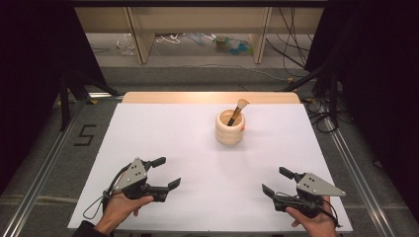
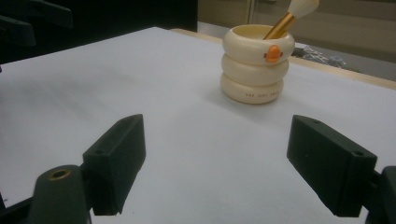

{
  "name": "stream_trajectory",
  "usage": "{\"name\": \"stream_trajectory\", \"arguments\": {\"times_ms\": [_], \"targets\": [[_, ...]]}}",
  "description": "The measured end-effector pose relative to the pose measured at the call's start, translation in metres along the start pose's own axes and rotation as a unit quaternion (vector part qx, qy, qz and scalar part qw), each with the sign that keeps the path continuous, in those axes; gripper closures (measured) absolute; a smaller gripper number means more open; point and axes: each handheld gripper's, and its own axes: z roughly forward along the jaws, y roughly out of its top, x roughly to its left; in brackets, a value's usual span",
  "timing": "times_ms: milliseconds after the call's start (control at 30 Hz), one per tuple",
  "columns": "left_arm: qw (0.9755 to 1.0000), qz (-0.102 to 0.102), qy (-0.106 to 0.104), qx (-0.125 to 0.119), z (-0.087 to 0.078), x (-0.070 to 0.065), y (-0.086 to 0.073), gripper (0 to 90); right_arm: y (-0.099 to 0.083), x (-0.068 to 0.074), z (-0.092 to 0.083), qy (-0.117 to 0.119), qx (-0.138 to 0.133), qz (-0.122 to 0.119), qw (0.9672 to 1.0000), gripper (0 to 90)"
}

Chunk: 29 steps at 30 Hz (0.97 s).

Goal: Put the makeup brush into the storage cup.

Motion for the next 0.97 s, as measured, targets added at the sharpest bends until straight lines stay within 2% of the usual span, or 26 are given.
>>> {"name": "stream_trajectory", "arguments": {"times_ms": [67, 167, 333, 367, 600, 700, 733, 967], "targets": [[1.0000, -0.001, -0.006, -0.001, -0.0009, -0.0015, -0.0010, 16.1, 0.0000, 0.0000, 0.0002, 0.001, 0.000, 0.001, 1.0000, 20.3], [1.0000, 0.002, -0.004, 0.001, -0.0036, -0.0028, -0.0012, 16.1, -0.0005, 0.0004, 0.0015, 0.002, -0.007, 0.004, 1.0000, 20.3], [0.9999, 0.000, 0.011, -0.003, -0.0063, -0.0020, -0.0014, 16.0, -0.0002, 0.0003, 0.0011, 0.001, -0.004, 0.002, 1.0000, 20.3], [0.9999, 0.000, 0.012, -0.002, -0.0066, -0.0018, -0.0017, 16.0, -0.0007, 0.0004, 0.0024, 0.002, -0.012, 0.003, 0.9999, 20.3], [0.9999, -0.002, 0.011, -0.001, -0.0064, -0.0016, -0.0033, 16.0, -0.0011, 0.0004, 0.0027, -0.003, -0.013, 0.006, 0.9999, 20.3], [0.9999, -0.003, 0.010, -0.002, -0.0062, -0.0012, -0.0032, 16.1, -0.0010, -0.0005, 0.0032, -0.005, -0.018, -0.002, 0.9998, 20.3], [0.9999, -0.002, 0.010, -0.002, -0.0062, -0.0013, -0.0032, 16.0, -0.0011, 0.0004, 0.0028, -0.003, -0.013, 0.005, 0.9999, 20.3], [0.9999, -0.001, 0.011, -0.002, -0.0057, -0.0011, -0.0028, 16.0, -0.0015, 0.0000, 0.0027, -0.003, -0.012, 0.006, 0.9999, 20.3]]}}
